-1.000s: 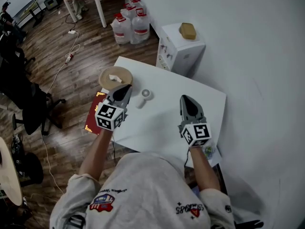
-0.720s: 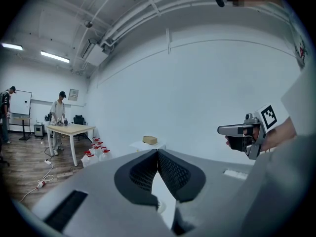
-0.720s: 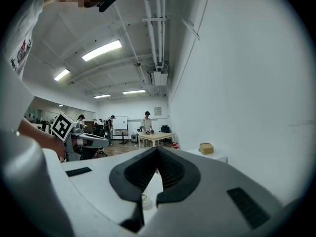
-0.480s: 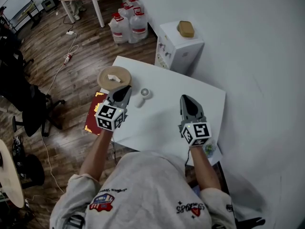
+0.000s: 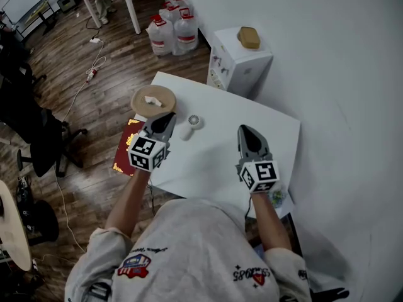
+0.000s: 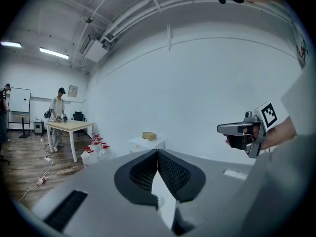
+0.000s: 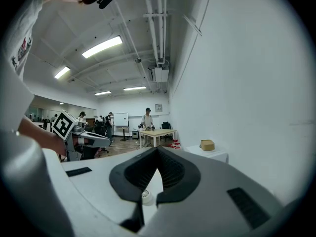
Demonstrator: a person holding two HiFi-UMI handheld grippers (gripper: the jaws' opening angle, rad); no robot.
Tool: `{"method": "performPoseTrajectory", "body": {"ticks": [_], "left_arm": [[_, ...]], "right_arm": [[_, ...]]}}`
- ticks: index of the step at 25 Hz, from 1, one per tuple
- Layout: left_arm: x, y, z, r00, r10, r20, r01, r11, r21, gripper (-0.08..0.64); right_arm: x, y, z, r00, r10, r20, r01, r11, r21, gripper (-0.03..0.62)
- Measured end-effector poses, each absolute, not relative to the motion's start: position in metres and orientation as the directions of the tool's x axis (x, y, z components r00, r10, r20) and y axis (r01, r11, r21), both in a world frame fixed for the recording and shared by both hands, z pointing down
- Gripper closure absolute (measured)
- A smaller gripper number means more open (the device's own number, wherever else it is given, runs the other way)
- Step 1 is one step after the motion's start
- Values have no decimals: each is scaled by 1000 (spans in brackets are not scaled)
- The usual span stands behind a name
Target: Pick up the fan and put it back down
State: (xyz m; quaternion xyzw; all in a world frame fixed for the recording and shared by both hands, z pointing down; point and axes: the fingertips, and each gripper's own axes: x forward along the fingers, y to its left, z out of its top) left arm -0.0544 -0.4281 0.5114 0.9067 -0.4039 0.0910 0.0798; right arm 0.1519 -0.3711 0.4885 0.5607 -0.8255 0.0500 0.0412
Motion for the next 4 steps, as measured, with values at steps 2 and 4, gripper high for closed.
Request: {"method": "performPoseTrajectory", "body": {"ticks": [2, 4], "left_arm": [[-55, -428, 511, 657, -719, 228, -747, -661, 72, 555], [-56, -428, 511, 657, -719, 227, -748, -660, 73, 555]], "right_arm": [[151, -371, 488, -366, -922, 123, -930, 365, -30, 603], [150, -371, 487, -365, -923, 123, -931, 365, -27, 603]]}}
